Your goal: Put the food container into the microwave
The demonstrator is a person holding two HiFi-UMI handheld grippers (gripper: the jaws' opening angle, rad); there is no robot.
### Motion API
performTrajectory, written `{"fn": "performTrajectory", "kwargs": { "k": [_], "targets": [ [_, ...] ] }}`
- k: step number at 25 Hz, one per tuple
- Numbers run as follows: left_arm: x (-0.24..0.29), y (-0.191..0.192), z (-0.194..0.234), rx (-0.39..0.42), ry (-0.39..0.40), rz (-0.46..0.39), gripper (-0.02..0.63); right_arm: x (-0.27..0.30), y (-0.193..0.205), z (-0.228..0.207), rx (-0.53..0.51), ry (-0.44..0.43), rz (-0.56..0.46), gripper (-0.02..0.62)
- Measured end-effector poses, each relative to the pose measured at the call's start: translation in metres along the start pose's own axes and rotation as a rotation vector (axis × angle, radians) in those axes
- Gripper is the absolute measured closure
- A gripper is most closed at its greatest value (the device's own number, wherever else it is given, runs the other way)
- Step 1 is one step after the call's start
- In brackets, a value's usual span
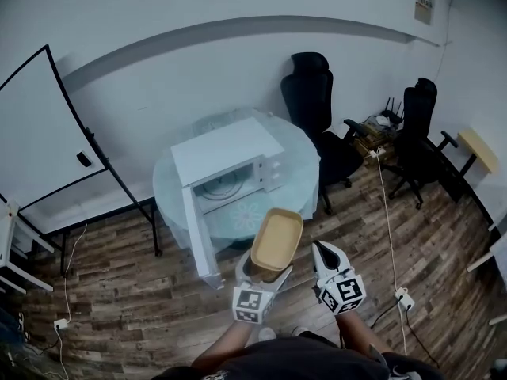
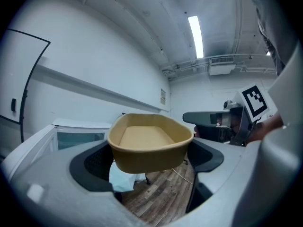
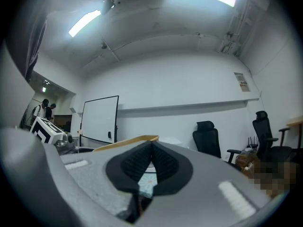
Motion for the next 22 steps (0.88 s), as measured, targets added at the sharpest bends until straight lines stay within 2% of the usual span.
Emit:
{"fn": "performTrajectory", "kwargs": {
  "k": [8, 15, 22],
  "targets": [
    [0.018, -0.003, 0.016, -0.001, -0.037, -0.01, 0.11, 0.017, 0.007, -0.015, 0.014, -0.024, 0.009, 0.594],
    [0.046, -0.006, 0.03, 0.009, -0.083, -0.001, 0.109, 0.06, 0.013, -0.031, 0.04, -0.091, -0.018, 0.595],
    [0.08, -0.011, 0.044, 0.027, -0.158, 0.003, 0.109, 0.101, 0.016, -0.073, 0.058, -0.134, -0.027, 0.594]
  ]
}}
Point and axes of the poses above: the fingertips, and each gripper's own axes: x forward along the fingers, z to its left, y out of its underside, the point moved 5 cm from there along -x, backward along the fingers, and after that the axes turned 8 degrees about -z, right-handed, at the moved point
